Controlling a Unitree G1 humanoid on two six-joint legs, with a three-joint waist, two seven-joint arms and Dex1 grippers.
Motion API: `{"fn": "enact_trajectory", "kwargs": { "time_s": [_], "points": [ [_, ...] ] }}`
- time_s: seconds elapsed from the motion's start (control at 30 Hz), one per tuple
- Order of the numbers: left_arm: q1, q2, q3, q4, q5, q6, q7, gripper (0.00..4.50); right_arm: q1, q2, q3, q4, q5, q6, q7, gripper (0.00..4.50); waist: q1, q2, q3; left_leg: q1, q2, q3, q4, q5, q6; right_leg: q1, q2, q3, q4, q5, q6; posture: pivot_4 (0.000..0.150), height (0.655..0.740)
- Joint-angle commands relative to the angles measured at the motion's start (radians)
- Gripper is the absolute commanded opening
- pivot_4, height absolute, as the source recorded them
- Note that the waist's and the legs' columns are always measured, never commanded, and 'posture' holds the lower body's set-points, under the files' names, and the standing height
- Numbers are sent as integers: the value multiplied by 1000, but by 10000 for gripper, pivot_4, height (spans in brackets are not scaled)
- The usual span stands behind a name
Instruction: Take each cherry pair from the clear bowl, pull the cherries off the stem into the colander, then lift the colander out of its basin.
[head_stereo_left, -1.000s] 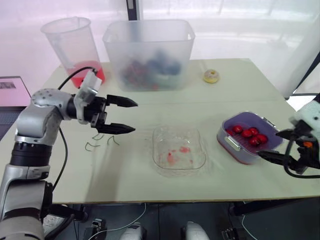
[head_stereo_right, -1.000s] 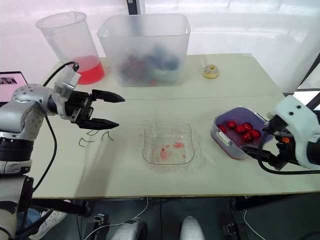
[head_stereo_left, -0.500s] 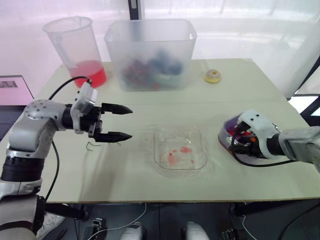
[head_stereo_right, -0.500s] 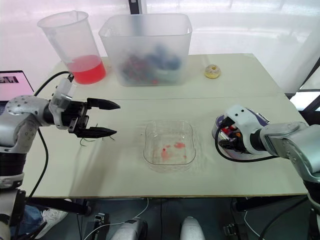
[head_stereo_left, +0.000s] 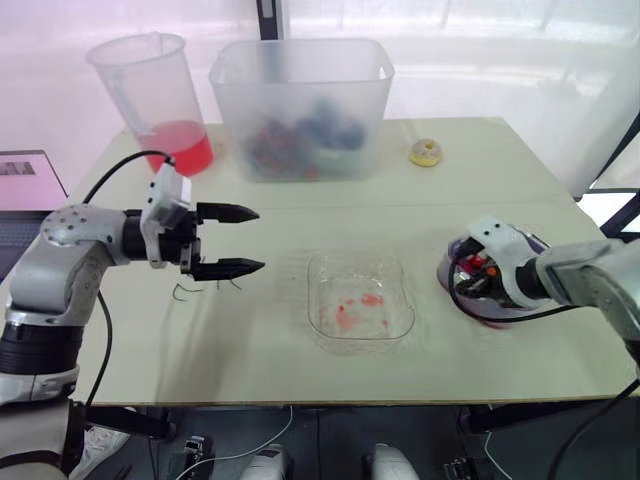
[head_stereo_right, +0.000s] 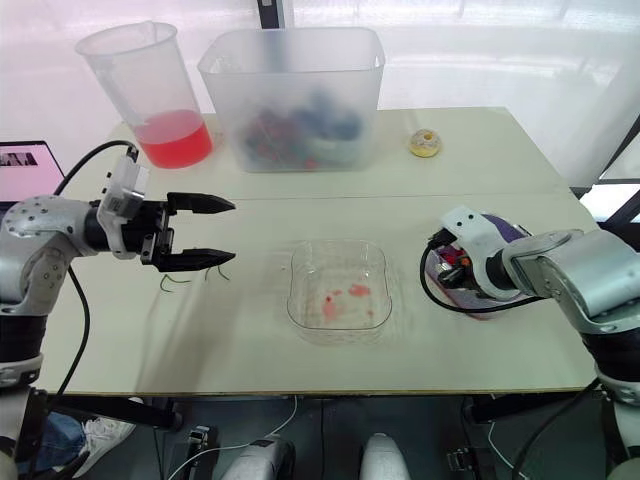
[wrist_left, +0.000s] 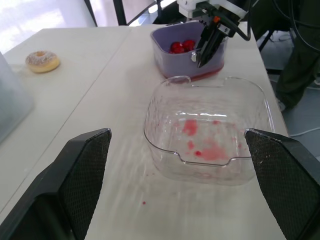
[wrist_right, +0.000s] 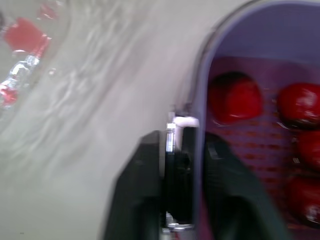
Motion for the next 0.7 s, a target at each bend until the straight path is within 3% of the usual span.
{"fn": "enact_trajectory", "kwargs": {
  "time_s": [0.03, 0.43, 0.7],
  "points": [
    [-2, 5, 18, -20, -6, -20, 6, 45000, -29, -16, -21, -21, -8, 2, 5, 2270, -1, 0, 0, 0, 0, 0, 0, 0, 0, 0, 0, 0, 0, 0, 0, 1500, 7400],
    [-10, -27, -2, -6, 0, -31, 8, 45000, -85, -14, -99, -64, 34, 88, 19, 2270, 0, 0, 0, 0, 0, 0, -1, 0, 0, 0, 0, 0, 0, 0, 0, 1500, 7400],
    [-36, -65, -15, 11, -5, -46, 10, 45000, -97, -82, -136, -69, 74, 88, 35, 2270, 0, 0, 0, 0, 0, 0, -1, 0, 0, -1, 0, 0, 0, 0, 0, 1500, 7400]
  ]
}}
